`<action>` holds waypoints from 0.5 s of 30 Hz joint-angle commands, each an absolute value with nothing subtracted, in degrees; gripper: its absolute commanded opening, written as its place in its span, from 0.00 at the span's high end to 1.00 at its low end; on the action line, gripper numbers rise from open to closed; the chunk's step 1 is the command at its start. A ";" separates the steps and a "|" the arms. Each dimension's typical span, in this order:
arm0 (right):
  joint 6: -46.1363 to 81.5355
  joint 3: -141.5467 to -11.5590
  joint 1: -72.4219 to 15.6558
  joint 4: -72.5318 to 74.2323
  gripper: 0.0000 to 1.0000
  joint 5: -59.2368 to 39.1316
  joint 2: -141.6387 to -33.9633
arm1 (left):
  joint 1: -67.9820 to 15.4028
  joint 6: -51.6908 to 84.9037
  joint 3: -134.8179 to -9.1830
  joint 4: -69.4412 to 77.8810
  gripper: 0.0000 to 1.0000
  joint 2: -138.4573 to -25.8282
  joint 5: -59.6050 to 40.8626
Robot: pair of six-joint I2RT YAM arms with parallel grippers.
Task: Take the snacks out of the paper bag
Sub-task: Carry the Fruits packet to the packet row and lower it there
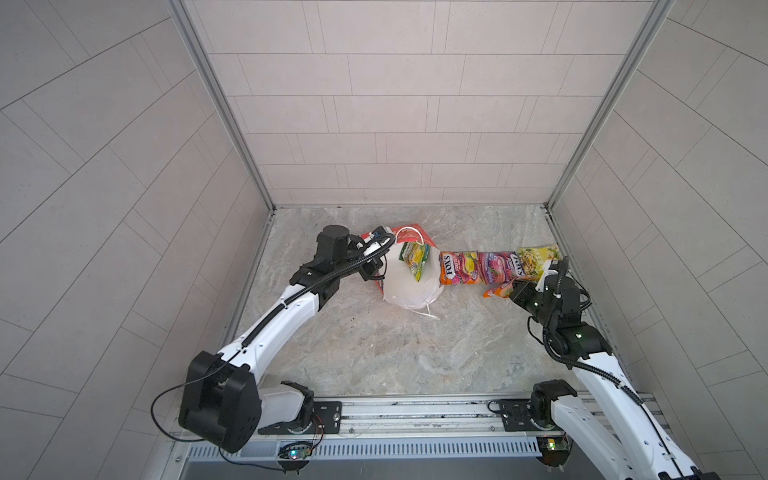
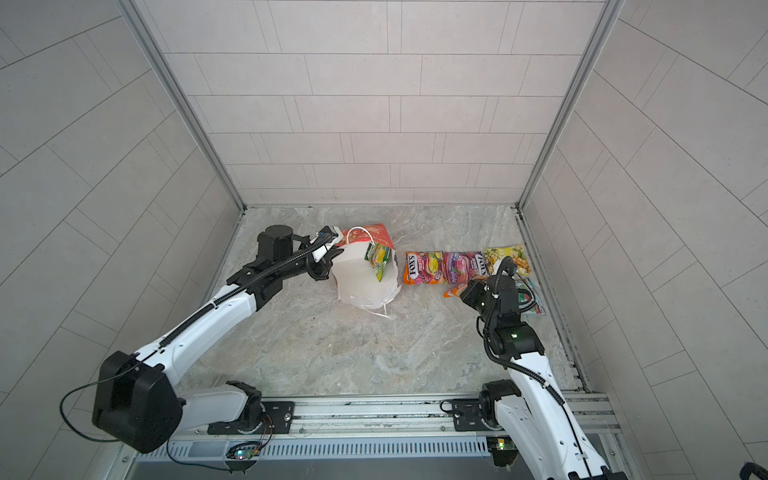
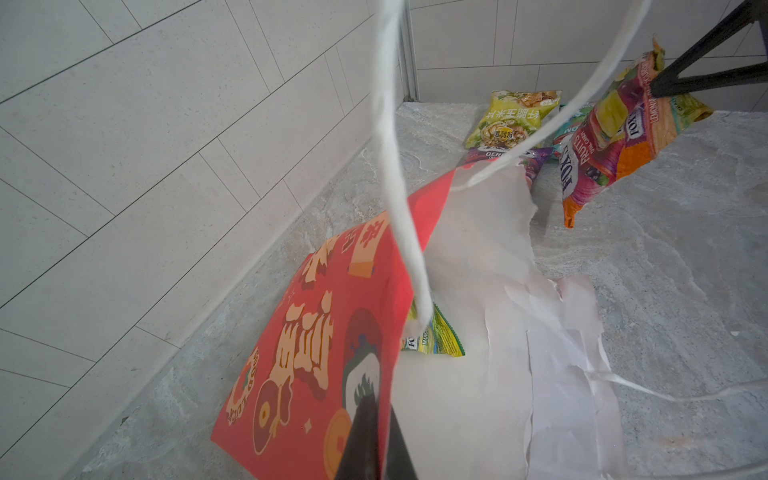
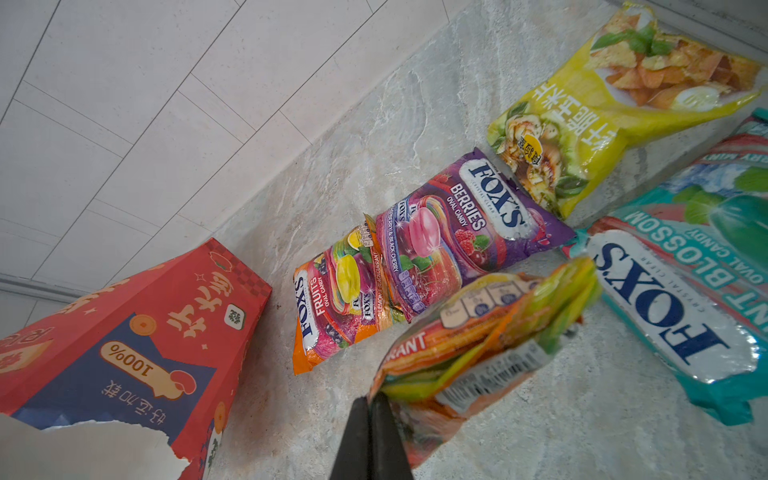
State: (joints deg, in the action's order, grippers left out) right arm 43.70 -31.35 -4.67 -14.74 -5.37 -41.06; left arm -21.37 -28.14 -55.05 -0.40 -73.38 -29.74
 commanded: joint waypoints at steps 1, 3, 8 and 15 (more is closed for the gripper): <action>42.63 -30.81 -4.23 -12.24 1.00 -1.27 -39.68 | -21.27 -28.57 -54.67 2.22 1.00 -71.68 -31.64; 44.51 -28.74 -4.13 -12.10 1.00 1.01 -38.32 | -21.28 -28.41 -54.39 2.79 1.00 -71.59 -31.73; 50.82 -23.72 -4.02 -9.25 1.00 2.78 -36.47 | -21.27 -28.34 -54.43 3.03 1.00 -71.82 -31.90; 53.74 -19.10 -4.03 -7.48 1.00 6.85 -35.29 | -21.32 -28.22 -54.40 2.98 1.00 -71.81 -31.85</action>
State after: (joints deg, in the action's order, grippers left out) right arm 51.22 -19.49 -4.32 -10.17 3.42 -35.79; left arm -21.37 -28.10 -54.68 0.38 -73.38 -30.06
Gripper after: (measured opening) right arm 0.048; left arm 0.055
